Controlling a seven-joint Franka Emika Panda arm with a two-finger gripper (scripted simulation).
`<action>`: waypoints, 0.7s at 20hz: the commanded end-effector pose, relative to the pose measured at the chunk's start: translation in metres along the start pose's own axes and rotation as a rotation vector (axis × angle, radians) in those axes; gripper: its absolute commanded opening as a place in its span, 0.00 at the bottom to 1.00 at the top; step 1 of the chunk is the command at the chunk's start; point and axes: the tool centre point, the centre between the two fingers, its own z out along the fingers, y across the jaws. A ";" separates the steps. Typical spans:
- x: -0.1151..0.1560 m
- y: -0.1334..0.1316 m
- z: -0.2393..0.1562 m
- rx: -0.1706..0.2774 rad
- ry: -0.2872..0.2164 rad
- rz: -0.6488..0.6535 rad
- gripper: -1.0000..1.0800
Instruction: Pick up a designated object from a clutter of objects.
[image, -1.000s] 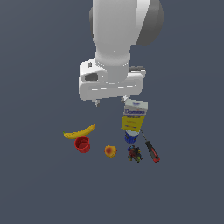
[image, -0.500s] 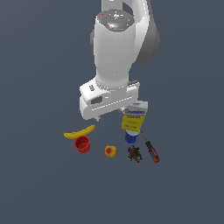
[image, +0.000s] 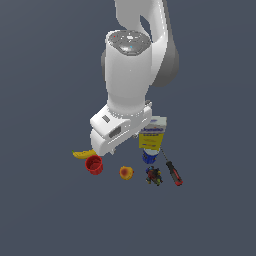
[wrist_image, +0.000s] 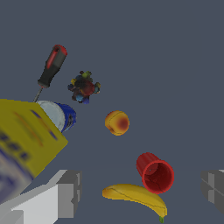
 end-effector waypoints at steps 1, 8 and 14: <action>-0.003 -0.009 0.040 0.039 -0.037 -0.081 0.96; 0.005 -0.004 0.076 0.050 -0.028 -0.277 0.96; 0.011 -0.002 0.108 0.061 -0.014 -0.444 0.96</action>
